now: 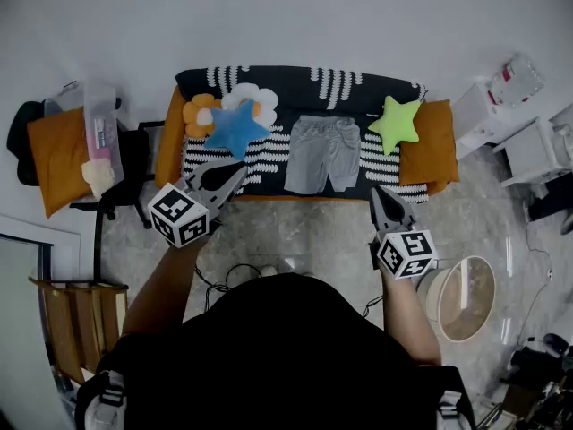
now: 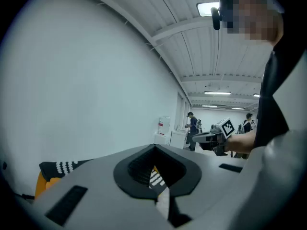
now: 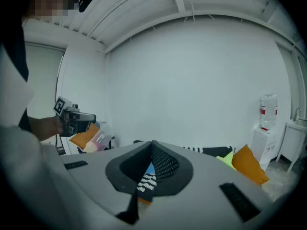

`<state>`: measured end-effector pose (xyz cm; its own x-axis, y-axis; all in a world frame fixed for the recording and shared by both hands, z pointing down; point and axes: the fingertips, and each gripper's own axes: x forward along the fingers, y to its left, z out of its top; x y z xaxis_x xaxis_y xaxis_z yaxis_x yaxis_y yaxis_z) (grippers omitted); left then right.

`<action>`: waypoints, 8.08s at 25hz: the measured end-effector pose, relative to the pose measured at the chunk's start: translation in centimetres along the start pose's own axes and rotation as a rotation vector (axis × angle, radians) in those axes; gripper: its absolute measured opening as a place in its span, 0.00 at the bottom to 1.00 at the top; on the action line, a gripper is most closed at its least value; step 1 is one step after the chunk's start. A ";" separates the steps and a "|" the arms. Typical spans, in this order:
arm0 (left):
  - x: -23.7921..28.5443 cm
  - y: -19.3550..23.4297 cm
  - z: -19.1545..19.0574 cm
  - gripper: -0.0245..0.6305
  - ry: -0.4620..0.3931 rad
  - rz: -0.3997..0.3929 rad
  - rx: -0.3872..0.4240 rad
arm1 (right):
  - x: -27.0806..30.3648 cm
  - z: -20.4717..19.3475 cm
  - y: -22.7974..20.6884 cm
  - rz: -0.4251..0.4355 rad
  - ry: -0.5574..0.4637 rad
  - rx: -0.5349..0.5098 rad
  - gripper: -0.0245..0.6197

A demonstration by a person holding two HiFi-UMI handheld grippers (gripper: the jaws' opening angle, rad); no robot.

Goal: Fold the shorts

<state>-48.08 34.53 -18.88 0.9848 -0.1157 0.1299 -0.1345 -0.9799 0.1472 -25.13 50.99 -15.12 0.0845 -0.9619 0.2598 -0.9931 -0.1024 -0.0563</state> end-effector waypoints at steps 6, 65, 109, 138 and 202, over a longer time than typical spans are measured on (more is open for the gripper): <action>-0.2 0.7 -0.3 0.06 -0.003 -0.001 -0.002 | -0.2 0.2 -0.4 -0.030 -0.011 0.002 0.04; 11.2 7.4 -2.2 0.37 0.125 0.097 -0.035 | 9.3 -1.2 -12.2 -0.020 0.072 0.005 0.38; 30.9 15.9 -2.7 0.38 0.177 0.146 -0.113 | 21.5 -0.8 -31.3 -0.003 0.178 0.015 0.38; 33.7 37.3 -7.2 0.38 0.241 0.133 -0.245 | 45.2 -0.4 -28.0 0.073 0.347 -0.133 0.38; 35.9 34.3 -65.0 0.39 0.739 0.461 -0.712 | 79.3 -47.3 -24.3 0.874 0.798 -0.912 0.36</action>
<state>-24.47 7.35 54.60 0.5489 -0.0868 0.8313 -0.7344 -0.5251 0.4301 1.91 -10.84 52.43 -0.3144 -0.2148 0.9247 -0.4383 0.8969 0.0593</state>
